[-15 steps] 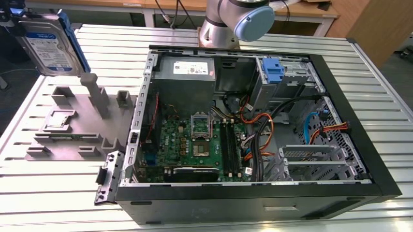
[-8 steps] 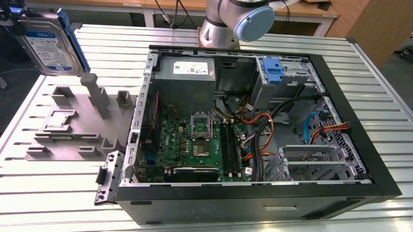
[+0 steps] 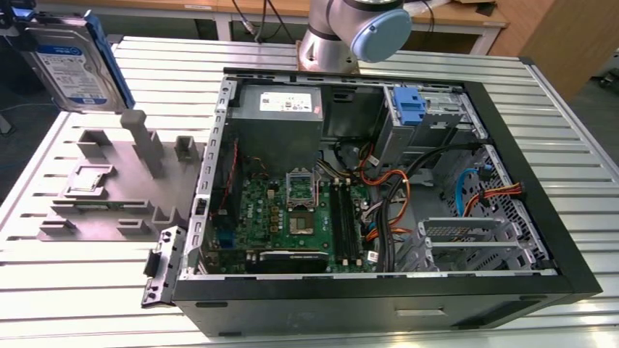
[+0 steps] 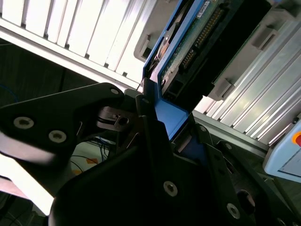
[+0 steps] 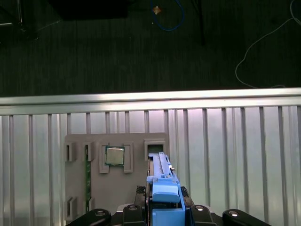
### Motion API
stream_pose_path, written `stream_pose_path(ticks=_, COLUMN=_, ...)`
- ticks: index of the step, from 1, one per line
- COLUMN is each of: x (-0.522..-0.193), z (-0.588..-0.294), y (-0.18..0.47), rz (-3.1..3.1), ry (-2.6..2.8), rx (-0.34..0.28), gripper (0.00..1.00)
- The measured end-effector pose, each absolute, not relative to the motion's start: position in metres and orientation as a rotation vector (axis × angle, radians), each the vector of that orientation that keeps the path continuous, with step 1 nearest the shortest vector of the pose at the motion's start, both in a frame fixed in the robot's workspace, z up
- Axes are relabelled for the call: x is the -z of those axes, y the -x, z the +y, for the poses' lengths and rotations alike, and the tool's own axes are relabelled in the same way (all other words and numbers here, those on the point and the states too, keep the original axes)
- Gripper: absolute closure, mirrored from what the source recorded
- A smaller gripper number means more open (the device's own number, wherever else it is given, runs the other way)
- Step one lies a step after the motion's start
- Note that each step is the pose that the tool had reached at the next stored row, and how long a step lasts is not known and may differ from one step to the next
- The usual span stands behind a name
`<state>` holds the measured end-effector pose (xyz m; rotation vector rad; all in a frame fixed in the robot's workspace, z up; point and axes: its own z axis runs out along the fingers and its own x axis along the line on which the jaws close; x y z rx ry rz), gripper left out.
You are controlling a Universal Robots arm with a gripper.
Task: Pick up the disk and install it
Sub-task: 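Pick up the disk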
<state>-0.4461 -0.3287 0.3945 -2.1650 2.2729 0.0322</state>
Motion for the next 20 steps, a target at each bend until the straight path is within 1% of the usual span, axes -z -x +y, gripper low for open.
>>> stream_pose_path(ticks=20, x=-0.4024, z=-0.3287, y=0.4461, rz=2.273, ry=2.165, rx=-0.032, gripper=0.63)
